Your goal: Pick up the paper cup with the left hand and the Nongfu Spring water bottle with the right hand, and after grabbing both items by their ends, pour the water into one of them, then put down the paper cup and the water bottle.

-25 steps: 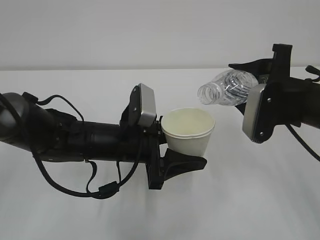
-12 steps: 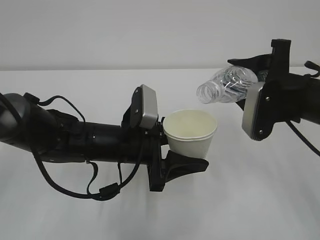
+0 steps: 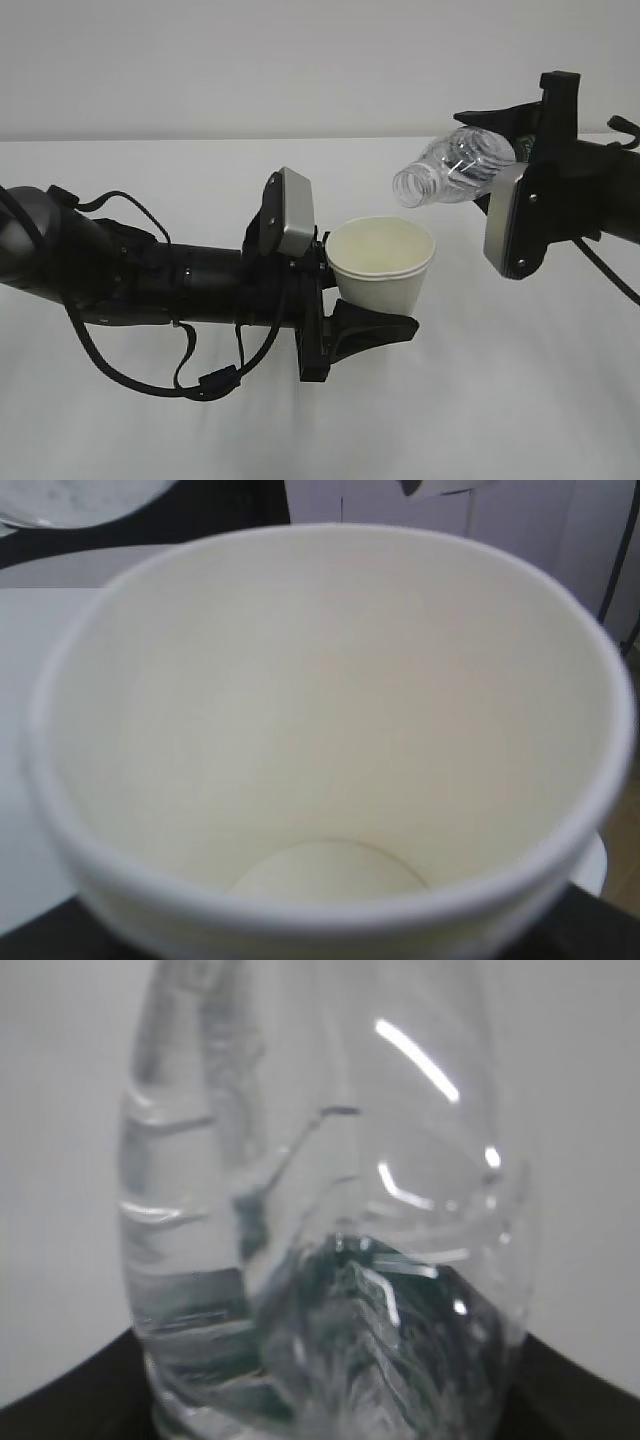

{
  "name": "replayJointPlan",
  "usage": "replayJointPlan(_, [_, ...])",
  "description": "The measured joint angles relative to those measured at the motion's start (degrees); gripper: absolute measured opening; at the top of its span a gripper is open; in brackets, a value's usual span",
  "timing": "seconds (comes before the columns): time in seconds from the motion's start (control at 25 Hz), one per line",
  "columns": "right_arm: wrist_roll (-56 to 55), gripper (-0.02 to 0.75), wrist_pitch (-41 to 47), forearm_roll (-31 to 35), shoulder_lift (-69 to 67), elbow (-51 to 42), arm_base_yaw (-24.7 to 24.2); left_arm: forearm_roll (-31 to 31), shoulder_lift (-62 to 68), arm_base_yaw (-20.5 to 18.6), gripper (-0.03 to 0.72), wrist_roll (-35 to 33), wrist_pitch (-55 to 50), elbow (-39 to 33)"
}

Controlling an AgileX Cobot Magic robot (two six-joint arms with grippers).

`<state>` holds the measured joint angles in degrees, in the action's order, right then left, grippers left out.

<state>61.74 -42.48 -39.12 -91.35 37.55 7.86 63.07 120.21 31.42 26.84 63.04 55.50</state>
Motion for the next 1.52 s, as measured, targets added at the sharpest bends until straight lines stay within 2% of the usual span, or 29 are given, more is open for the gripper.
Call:
replayJointPlan(0.92, [3.42, 0.473, 0.27, -0.04, 0.00, 2.13, 0.00, -0.29, 0.00, 0.00, 0.468, -0.59, 0.57, 0.00])
replayJointPlan(1.52, [3.98, 0.473, 0.27, -0.04, 0.00, 2.22, 0.00, -2.80, 0.00, 0.00, 0.468, -1.29, 0.45, 0.00])
